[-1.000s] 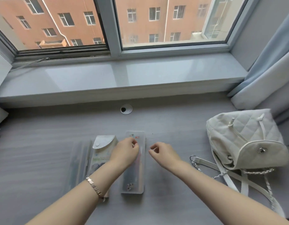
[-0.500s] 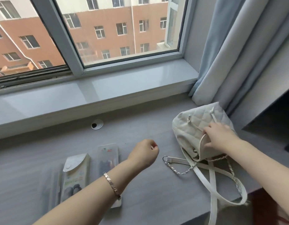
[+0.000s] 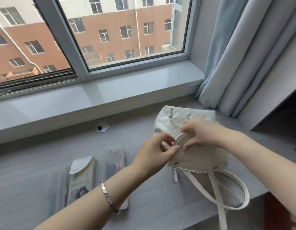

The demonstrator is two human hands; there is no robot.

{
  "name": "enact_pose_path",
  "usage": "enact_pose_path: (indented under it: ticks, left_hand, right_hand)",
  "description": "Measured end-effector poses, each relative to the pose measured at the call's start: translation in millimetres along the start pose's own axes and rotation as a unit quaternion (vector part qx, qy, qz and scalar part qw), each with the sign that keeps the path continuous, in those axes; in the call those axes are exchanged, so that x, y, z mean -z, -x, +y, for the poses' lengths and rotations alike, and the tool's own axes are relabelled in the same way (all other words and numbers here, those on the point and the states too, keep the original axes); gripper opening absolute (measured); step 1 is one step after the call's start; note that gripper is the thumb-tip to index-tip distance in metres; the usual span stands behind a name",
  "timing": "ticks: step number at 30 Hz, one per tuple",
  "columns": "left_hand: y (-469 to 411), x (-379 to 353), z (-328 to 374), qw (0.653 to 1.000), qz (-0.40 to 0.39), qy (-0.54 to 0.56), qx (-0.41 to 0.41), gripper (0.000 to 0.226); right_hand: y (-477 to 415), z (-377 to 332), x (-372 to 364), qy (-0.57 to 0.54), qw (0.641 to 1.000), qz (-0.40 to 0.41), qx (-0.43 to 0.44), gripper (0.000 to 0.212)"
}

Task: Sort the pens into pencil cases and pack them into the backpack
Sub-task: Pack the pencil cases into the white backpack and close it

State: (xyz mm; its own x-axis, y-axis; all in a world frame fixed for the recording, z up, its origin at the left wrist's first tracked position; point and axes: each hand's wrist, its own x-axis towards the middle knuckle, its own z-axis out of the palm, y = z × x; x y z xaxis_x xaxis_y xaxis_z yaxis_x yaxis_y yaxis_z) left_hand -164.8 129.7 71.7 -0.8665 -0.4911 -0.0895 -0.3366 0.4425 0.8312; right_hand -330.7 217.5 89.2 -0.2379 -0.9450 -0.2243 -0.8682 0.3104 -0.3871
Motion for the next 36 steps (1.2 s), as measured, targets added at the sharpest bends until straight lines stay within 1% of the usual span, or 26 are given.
enact_pose_path:
  ticks: [2, 3, 4, 6, 8, 10, 12, 14, 15, 17, 19, 21, 23, 27, 32, 34, 36]
  left_hand:
    - [7.8, 8.8, 1.2, 0.997, 0.052, -0.048, -0.009, 0.019]
    - [10.7, 13.4, -0.1, 0.994, 0.080, -0.069, 0.001, 0.019]
    - [13.3, 19.8, -5.8, 0.991, 0.098, -0.087, 0.022, 0.018]
    - [16.0, 26.7, -21.9, 0.985, 0.100, -0.121, 0.078, 0.021]
    - [16.5, 29.5, -46.3, 0.978, 0.092, -0.125, 0.138, 0.023]
    - [18.2, 30.8, -69.0, 0.970, 0.082, -0.101, 0.204, 0.026]
    - [20.6, 28.9, -82.9, 0.962, 0.078, -0.088, 0.246, 0.030]
    - [20.2, 24.8, -86.5, 0.958, 0.081, -0.094, 0.258, 0.027]
    - [19.3, 23.3, -87.4, 0.957, 0.081, -0.101, 0.259, 0.026]
    - [15.9, 20.8, -87.7, 0.955, 0.077, -0.119, 0.259, 0.025]
    - [13.1, 20.0, -89.9, 0.953, 0.066, -0.132, 0.263, 0.026]
    - [11.6, 19.6, -92.9, 0.953, 0.056, -0.142, 0.263, 0.027]
    - [10.6, 20.1, -94.5, 0.951, 0.046, -0.151, 0.265, 0.027]
    - [7.7, 22.8, -94.0, 0.951, 0.022, -0.145, 0.271, 0.035]
    - [10.0, 19.2, -94.4, 0.950, 0.032, -0.159, 0.269, 0.037]
    - [10.7, 18.7, -95.1, 0.952, 0.036, -0.161, 0.260, 0.037]
    - [12.4, 18.3, -94.7, 0.954, 0.040, -0.157, 0.254, 0.036]
  right_hand:
    - [-8.4, -29.5, -0.6, -0.042, 0.999, 0.000, 0.033, 0.022]
    - [-12.1, -39.6, -4.2, -0.057, 0.997, 0.004, 0.042, 0.018]
    - [-18.7, -48.7, -10.5, -0.065, 0.997, 0.007, 0.050, 0.019]
    - [-30.3, -59.4, -27.3, -0.087, 0.995, 0.001, 0.056, 0.027]
    - [-42.4, -63.4, -50.4, -0.130, 0.990, 0.016, 0.054, 0.029]
    - [-48.1, -64.2, -80.4, -0.151, 0.985, 0.070, 0.043, 0.028]
    - [-42.2, -66.8, -111.8, -0.131, 0.979, 0.155, 0.013, 0.023]
    - [-28.0, -67.4, -137.2, -0.081, 0.966, 0.247, -0.016, 0.025]
    - [-21.0, -66.7, -146.5, -0.058, 0.959, 0.277, -0.019, 0.026]
    - [-8.8, -62.0, -158.1, -0.048, 0.947, 0.317, -0.019, 0.028]
    - [-2.4, -56.8, -163.6, -0.082, 0.934, 0.345, -0.047, 0.029]
    - [-2.2, -57.9, -164.4, -0.123, 0.921, 0.358, -0.090, 0.031]
    - [-6.0, -63.8, -165.4, -0.136, 0.913, 0.368, -0.114, 0.030]
    - [-12.6, -71.0, -166.5, -0.124, 0.911, 0.369, -0.134, 0.017]
    - [-11.0, -63.8, -168.7, -0.137, 0.920, 0.356, -0.092, 0.020]
    - [-11.1, -56.6, -162.9, -0.166, 0.928, 0.329, -0.056, 0.022]
    - [-10.4, -50.4, -157.1, -0.166, 0.944, 0.284, -0.022, 0.022]
